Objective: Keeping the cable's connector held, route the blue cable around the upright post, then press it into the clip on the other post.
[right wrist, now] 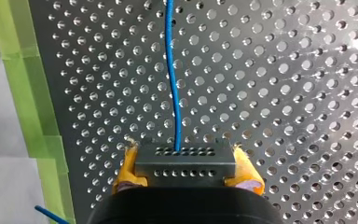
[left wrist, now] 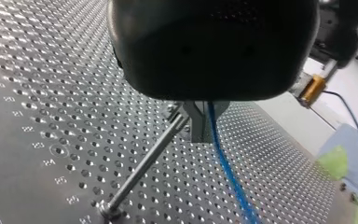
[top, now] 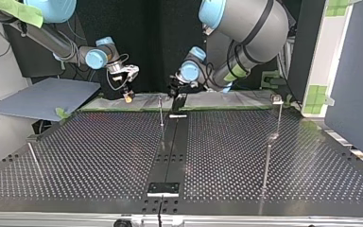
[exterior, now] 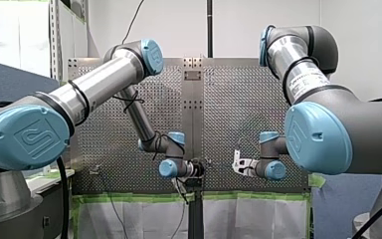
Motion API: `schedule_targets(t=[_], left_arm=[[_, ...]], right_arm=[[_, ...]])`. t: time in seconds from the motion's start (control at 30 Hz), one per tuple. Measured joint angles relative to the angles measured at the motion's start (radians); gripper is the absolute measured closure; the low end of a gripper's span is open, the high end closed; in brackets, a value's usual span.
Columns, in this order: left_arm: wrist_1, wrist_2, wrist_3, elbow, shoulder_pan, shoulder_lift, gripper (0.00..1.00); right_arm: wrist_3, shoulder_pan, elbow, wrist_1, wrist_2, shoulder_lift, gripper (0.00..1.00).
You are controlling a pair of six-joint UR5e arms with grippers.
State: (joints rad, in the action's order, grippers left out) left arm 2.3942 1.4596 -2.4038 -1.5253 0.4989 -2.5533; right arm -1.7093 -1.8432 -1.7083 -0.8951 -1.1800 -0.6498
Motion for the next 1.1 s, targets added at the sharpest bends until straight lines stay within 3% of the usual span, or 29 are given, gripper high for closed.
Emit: schedule_targets(t=[0.53, 0.77, 1.1], left_arm=[[0.004, -0.053, -0.066, 0.056, -0.026, -0.013, 1.0], [0.013, -0.073, -0.07, 0.084, -0.03, -0.057, 1.0], [0.029, -0.086, -0.07, 0.115, -0.044, -0.064, 1.0]], right_arm=[[-0.008, 0.003, 0.005, -0.021, 0.003, 0.001, 1.0], [-0.015, 0.003, 0.009, -0.022, 0.003, 0.005, 1.0], [-0.013, 0.008, 0.029, -0.006, 0.001, 0.024, 1.0]])
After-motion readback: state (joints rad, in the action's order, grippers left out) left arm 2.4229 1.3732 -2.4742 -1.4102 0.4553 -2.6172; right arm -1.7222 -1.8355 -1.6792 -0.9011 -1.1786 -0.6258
